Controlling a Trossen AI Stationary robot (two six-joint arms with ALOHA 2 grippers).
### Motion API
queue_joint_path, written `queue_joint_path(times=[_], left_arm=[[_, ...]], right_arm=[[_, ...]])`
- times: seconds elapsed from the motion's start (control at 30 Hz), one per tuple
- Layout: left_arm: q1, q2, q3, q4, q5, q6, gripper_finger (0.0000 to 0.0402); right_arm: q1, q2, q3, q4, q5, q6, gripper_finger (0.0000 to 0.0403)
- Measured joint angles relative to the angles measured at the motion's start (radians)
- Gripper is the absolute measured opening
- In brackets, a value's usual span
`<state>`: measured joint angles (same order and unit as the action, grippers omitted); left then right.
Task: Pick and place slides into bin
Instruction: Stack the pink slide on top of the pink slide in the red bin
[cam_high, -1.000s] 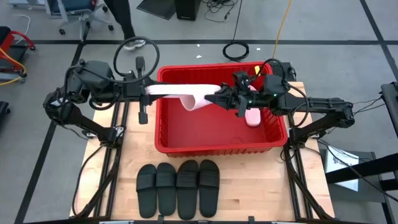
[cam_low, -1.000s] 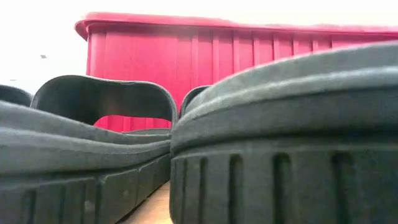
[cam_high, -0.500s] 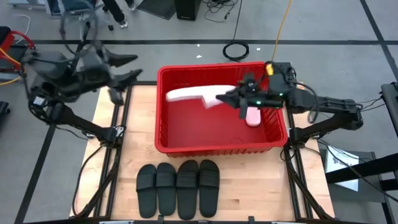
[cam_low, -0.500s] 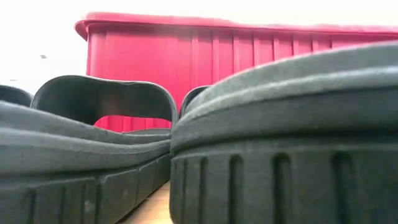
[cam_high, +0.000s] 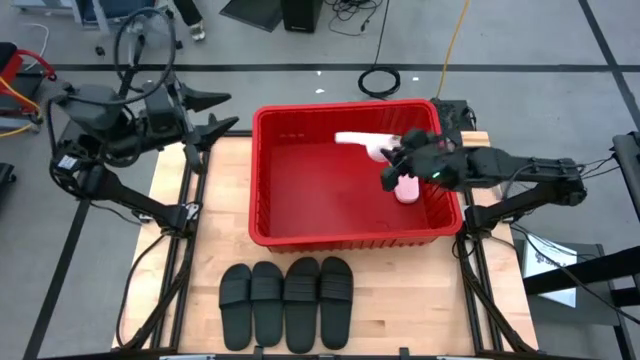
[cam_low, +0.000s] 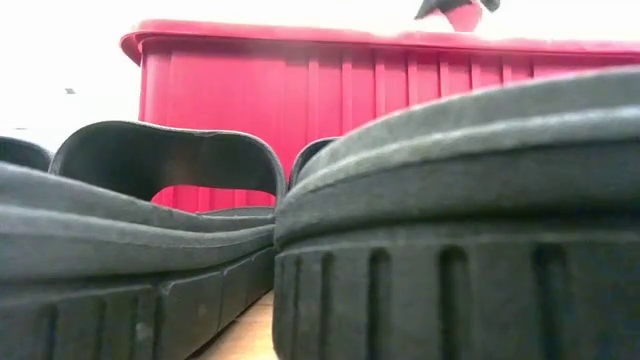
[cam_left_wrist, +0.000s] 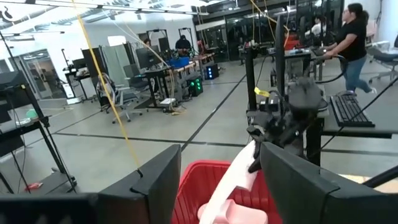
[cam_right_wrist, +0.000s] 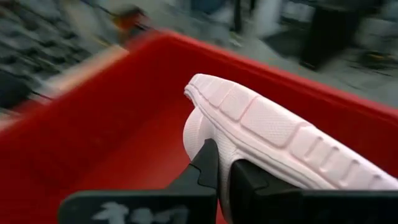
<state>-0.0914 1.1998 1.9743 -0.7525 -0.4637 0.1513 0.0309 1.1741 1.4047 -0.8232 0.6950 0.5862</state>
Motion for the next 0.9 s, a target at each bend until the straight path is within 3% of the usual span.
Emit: queue_joint_path(times=[0.27, 0.67, 0.9], left_arm=[[-0.001, 0.019, 0.0, -0.004, 0.002, 0.004, 0.0223], [0.0, 0.02, 0.0, -0.006, 0.017, -0.008, 0.0225], [0.0, 0.019, 0.0, -0.006, 0.019, -0.008, 0.0225]], right_arm=[[0.018, 0.085, 0.0, -0.283, 0.237, 0.162, 0.0], [0.003, 0.218, -0.002, -0.533, 0.333, 0.262, 0.0], [0.002, 0.225, -0.109, -0.557, 0.35, 0.332, 0.0]])
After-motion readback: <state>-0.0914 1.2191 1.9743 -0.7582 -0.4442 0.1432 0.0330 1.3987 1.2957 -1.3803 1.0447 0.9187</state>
